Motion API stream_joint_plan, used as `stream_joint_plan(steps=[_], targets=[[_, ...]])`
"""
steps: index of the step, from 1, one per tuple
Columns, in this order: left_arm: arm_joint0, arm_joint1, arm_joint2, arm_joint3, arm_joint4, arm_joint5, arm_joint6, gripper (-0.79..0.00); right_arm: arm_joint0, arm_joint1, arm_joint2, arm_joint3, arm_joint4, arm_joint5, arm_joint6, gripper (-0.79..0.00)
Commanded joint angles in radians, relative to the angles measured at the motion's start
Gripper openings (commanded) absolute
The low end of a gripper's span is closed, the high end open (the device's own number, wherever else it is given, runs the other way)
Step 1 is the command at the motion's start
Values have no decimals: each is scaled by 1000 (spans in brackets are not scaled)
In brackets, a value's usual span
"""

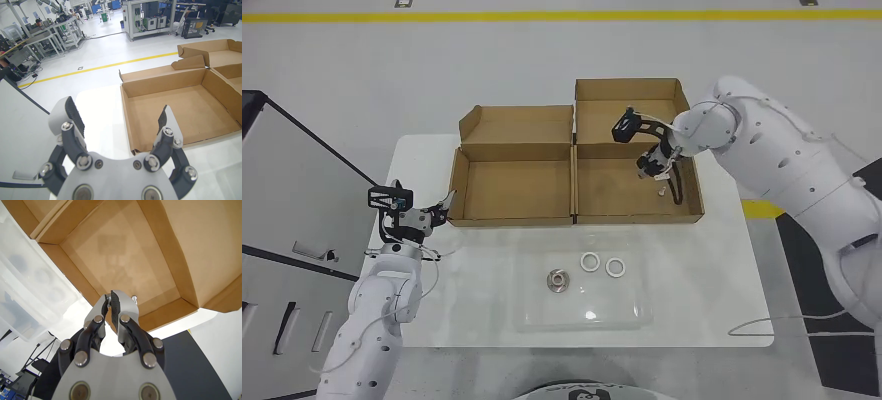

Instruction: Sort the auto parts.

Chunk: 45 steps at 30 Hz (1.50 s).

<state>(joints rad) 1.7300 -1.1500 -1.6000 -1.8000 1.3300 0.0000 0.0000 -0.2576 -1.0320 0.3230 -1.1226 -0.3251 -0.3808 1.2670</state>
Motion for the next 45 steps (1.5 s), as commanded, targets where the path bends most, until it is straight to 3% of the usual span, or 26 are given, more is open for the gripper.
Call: stream_joint_plan(steps=[1,7,31,45], targets=[[0,0,0,0,0,0,0,0,-1,-13,-6,22,-4,12,1,-785],[0,0,0,0,0,0,0,0,2,-45,-10,74,6,18,5,-785],[0,0,0,0,0,0,0,0,-26,-46,-4,80,-34,35,-26,-785],[0,0,0,0,0,0,0,0,-51,-88,-9,156,-94,67,-47,-785]])
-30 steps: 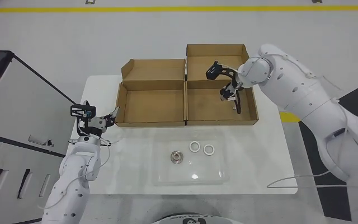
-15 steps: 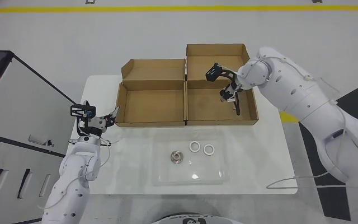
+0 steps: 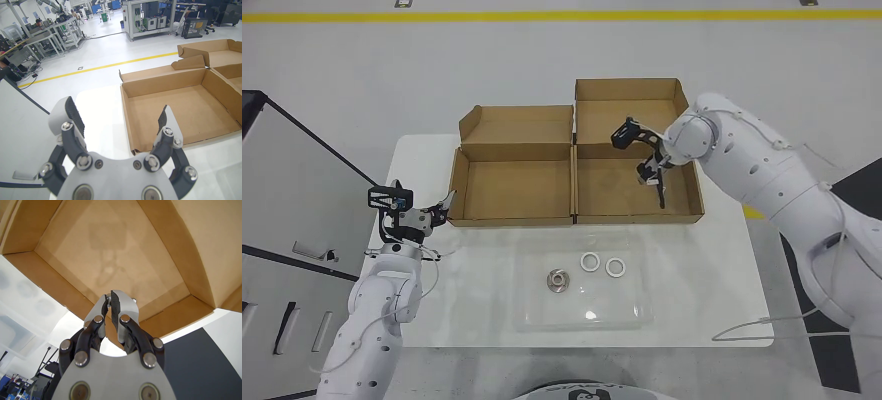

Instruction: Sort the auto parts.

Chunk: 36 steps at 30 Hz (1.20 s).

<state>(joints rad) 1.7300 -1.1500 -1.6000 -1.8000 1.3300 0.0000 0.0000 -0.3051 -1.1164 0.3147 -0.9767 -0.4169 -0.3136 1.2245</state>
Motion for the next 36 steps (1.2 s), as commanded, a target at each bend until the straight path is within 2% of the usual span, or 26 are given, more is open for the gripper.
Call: stream_joint_plan(steps=[1,36], targets=[[0,0,0,0,0,0,0,0,-5,-8,-1,20,-5,1,-8,-785],[0,0,0,0,0,0,0,0,-42,-157,-18,308,-122,-51,-128,-785]])
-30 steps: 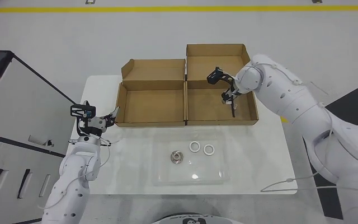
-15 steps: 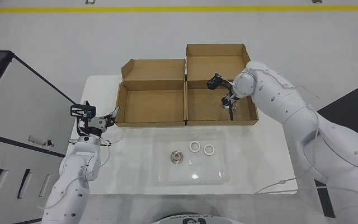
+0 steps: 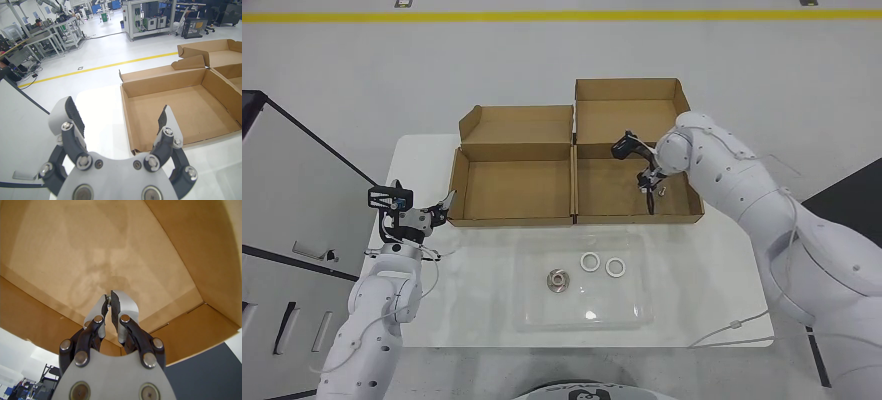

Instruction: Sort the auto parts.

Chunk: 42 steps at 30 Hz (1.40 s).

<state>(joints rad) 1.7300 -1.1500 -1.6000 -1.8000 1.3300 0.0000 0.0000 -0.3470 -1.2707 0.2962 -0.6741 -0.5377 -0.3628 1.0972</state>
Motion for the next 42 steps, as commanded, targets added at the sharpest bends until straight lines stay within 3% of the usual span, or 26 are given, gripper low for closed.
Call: stream_joint_plan(steps=[1,11,15,16,17,18,31,42], targets=[[0,0,0,0,0,0,0,0,0,-6,2,10,-3,-3,-1,-785],[0,0,0,0,0,0,0,0,1,-32,16,54,-12,-27,-5,-659],[0,0,0,0,0,0,0,0,4,-39,25,66,-17,-27,-6,-400],[0,0,0,0,0,0,0,0,6,-40,27,67,-19,-28,-6,-188],[0,0,0,0,0,0,0,0,8,-40,30,68,-21,-27,-7,-55],[0,0,0,0,0,0,0,0,10,-40,33,68,-23,-28,-6,0],[0,0,0,0,0,0,0,0,26,-2,106,-33,-38,-12,24,0],[0,0,0,0,0,0,0,0,-19,113,260,-363,-67,8,109,0]])
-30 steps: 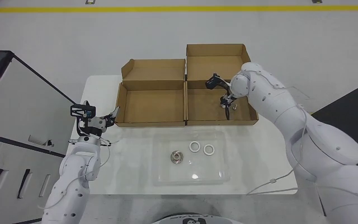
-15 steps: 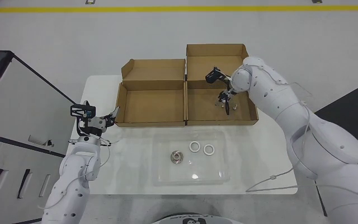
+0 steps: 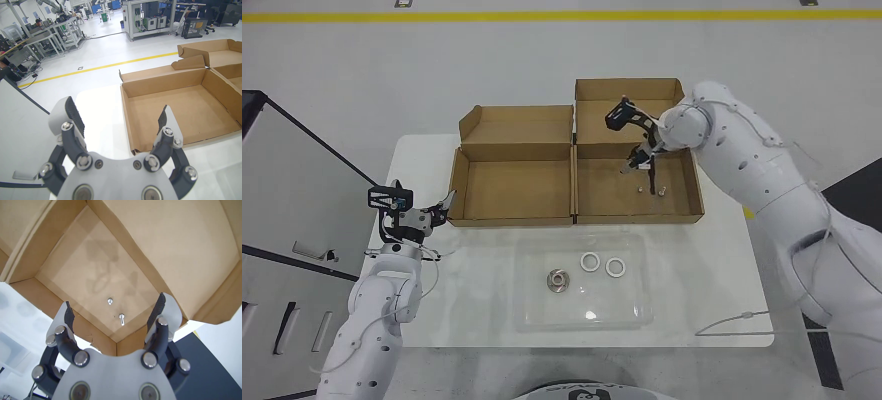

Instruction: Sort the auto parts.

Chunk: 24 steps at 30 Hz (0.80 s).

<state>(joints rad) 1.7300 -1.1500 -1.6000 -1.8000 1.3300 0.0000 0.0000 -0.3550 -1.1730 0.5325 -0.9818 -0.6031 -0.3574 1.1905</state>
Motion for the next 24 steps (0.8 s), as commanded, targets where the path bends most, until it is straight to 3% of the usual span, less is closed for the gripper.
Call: stream_joint_plan(steps=[1,8,14,24], targets=[[0,0,0,0,0,0,0,0,-23,30,46,-98,-5,7,29,0],[0,0,0,0,0,0,0,0,-135,126,217,-442,6,21,166,0],[0,0,0,0,0,0,0,0,-217,175,332,-662,73,10,277,0],[0,0,0,0,0,0,0,0,-207,216,292,-840,227,32,304,0]])
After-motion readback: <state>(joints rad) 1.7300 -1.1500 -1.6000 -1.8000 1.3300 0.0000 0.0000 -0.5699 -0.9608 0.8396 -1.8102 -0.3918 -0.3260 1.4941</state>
